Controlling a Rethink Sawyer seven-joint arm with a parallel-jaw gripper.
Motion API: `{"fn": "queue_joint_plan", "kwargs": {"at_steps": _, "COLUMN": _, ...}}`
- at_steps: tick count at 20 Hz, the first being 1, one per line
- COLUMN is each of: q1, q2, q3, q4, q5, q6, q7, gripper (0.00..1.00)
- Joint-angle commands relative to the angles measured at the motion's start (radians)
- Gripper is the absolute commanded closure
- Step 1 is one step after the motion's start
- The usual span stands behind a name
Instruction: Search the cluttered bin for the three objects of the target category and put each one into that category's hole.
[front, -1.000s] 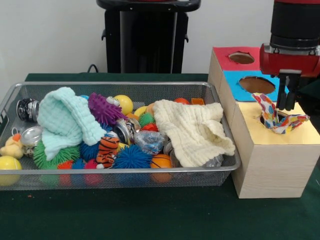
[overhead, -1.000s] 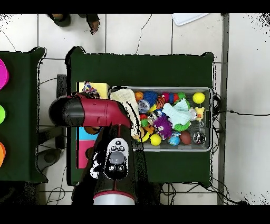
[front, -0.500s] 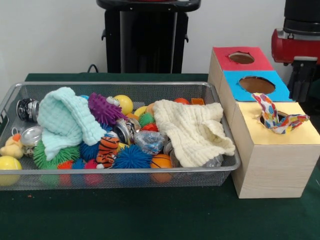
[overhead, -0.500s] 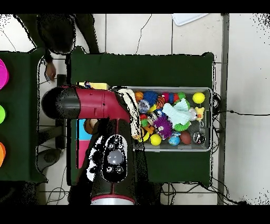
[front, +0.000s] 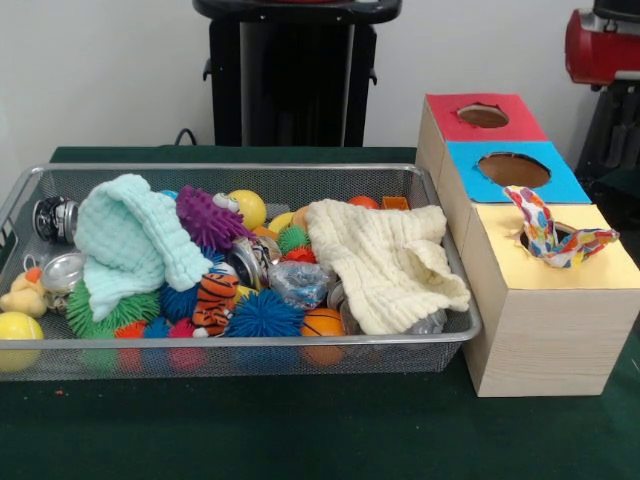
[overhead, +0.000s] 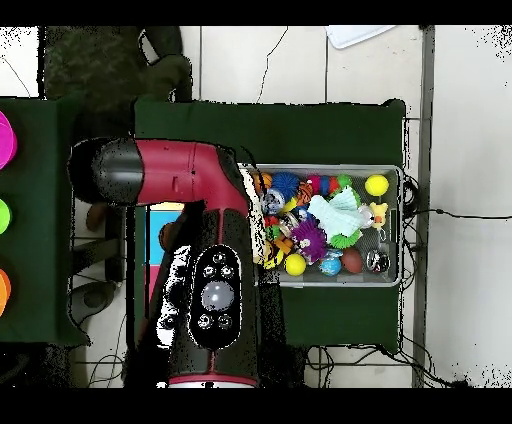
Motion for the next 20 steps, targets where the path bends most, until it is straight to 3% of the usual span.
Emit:
{"fn": "queue_joint_plan", "kwargs": {"at_steps": 1, "q1": -0.019, "q2": 0.049, "q3": 0.01, "q4": -0.115, "q5": -0.005, "q6": 0.125, "q7": 0.181, "gripper": 1.0}}
{"fn": "queue_joint_plan", "kwargs": {"at_steps": 20, "q1": -0.041, "q2": 0.075, "q3": 0.035, "q4": -0.063, "q5": -0.015, "q6": -0.021, "q7": 0.134, "gripper": 1.0}}
